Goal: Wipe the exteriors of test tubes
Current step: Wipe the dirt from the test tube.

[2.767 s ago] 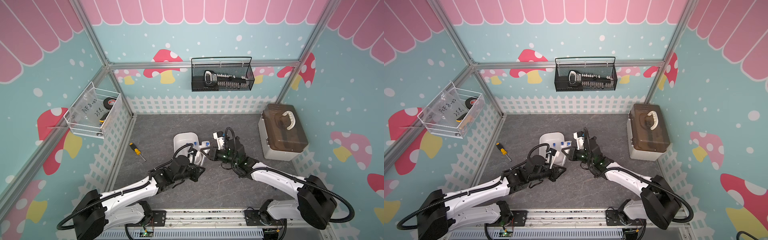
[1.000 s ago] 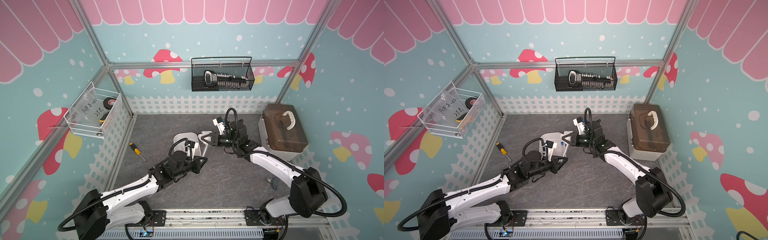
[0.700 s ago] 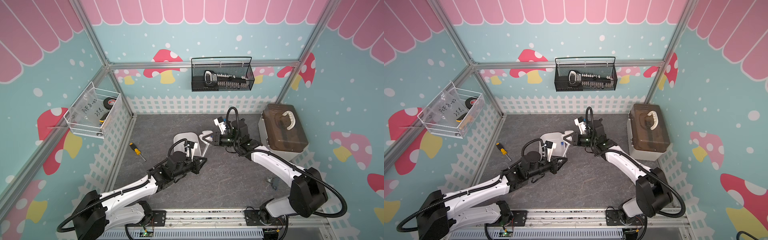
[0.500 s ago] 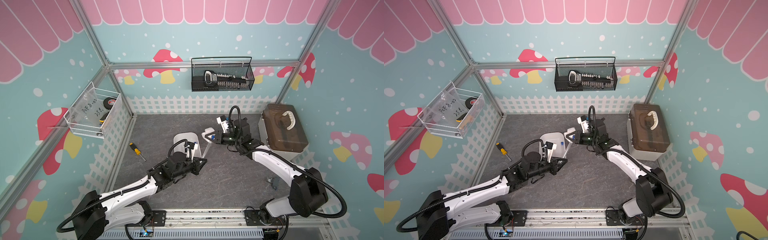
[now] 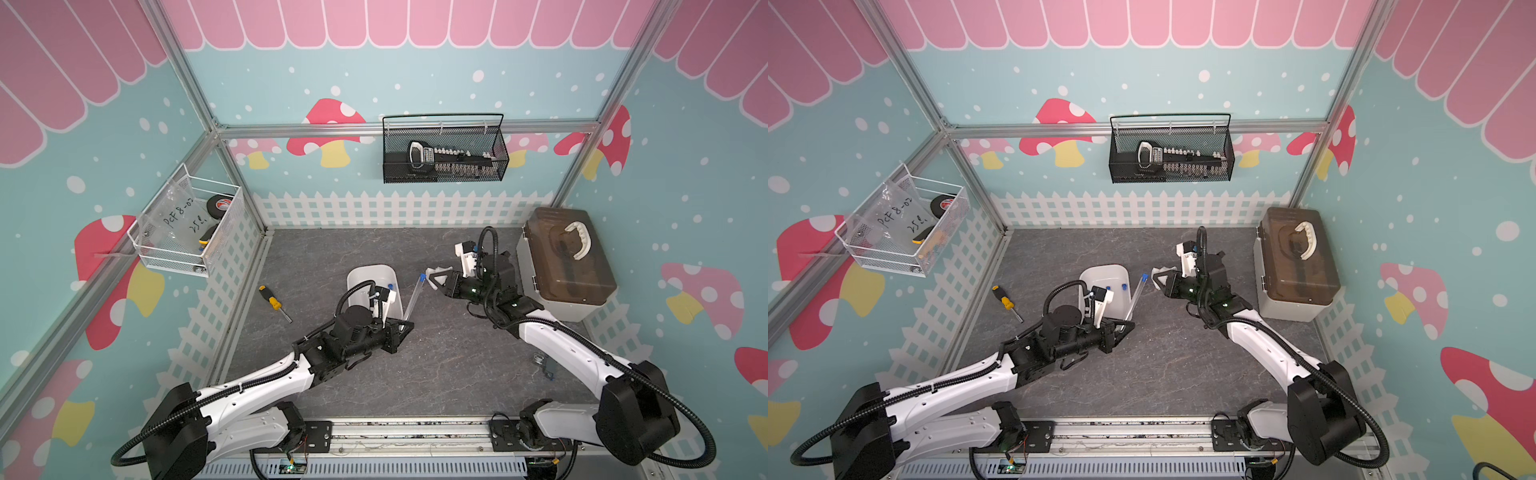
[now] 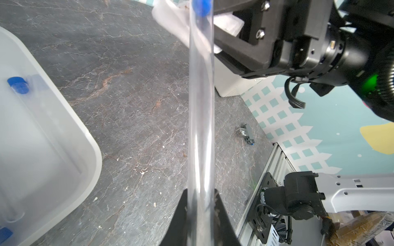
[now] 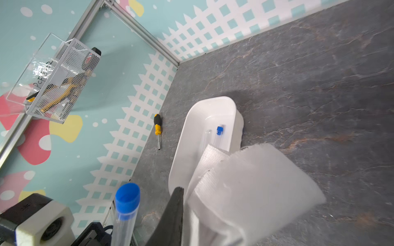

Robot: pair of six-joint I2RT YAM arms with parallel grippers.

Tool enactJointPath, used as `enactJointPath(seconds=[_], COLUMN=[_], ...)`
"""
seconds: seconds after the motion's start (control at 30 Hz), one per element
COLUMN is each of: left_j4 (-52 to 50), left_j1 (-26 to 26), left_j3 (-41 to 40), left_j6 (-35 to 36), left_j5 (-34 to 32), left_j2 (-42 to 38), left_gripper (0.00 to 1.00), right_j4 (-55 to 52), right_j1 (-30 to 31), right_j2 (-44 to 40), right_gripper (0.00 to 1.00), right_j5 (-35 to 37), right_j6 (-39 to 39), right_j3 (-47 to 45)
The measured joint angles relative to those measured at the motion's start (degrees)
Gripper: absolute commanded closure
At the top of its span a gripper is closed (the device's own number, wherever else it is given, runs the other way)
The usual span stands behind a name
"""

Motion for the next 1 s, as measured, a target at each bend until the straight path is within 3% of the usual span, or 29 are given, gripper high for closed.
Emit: enactJointPath(seconds=[0.17,0.5,0.8,1.0], left_j4=[-0.52,-0.68,-0.66,-0.66], left_j1=[0.07,1.18,1.20,1.20], left_j3=[-0.39,-0.39,-0.37,-0.37], left_j6=[0.00,0.04,0.02,0.04], left_j5=[-0.02,0.15,0.70,0.87], left_j2=[-0.68,-1.01,0.74,0.87], left_gripper=[0.93,0.93,0.93,0.93], right_j4=[-1.42,-1.51,2.71,3.30], right_j1=[0.00,2.56,9.42,10.58], right_j2=[-2.82,-7.72,-4.52,-3.43], right_gripper=[0.80,0.80,0.80,0.80], right_j5=[0.87,-4.87,-7.87,-7.21], right_j6=[-0.87,-0.92,-0.87,-0.87], right_j3=[0.00,-1.62,-1.11,-0.90])
